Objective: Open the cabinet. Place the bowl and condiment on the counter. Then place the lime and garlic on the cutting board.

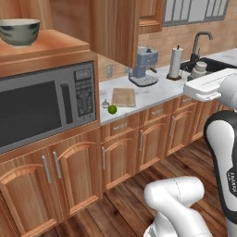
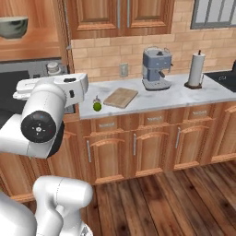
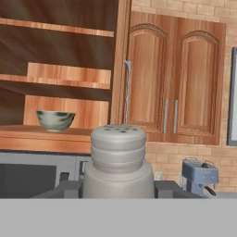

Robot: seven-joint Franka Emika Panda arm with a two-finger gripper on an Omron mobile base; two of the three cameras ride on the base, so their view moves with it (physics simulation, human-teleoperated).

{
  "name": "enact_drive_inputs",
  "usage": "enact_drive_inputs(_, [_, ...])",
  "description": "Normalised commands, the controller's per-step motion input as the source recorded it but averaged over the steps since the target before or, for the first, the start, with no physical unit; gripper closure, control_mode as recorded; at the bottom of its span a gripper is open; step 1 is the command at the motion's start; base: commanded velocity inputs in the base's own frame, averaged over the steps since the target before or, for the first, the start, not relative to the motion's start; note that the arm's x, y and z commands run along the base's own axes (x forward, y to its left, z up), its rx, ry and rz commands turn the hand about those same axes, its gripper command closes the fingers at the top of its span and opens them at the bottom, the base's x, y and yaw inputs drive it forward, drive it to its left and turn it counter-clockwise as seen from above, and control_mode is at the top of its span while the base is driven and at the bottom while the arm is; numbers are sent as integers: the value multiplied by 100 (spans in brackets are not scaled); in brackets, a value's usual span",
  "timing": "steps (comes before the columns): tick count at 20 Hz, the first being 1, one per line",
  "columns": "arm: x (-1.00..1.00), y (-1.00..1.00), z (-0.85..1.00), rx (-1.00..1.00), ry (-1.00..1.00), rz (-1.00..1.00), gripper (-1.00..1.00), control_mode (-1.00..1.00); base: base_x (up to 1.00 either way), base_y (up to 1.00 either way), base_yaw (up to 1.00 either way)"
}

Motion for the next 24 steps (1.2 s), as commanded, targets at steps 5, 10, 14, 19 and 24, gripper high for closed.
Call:
enact_drive_inputs(5, [0,0,0,0,0,0,100,100,7,-70,-14])
enact_drive_inputs(10, [0,0,0,0,0,0,100,100,29,-59,-11])
enact_drive_inputs(14, [0,0,0,0,0,0,100,100,64,-29,-4])
enact_drive_inputs(19, [0,0,0,0,0,0,100,100,83,-4,0])
enact_drive_inputs(24, [0,0,0,0,0,0,100,100,65,-19,0])
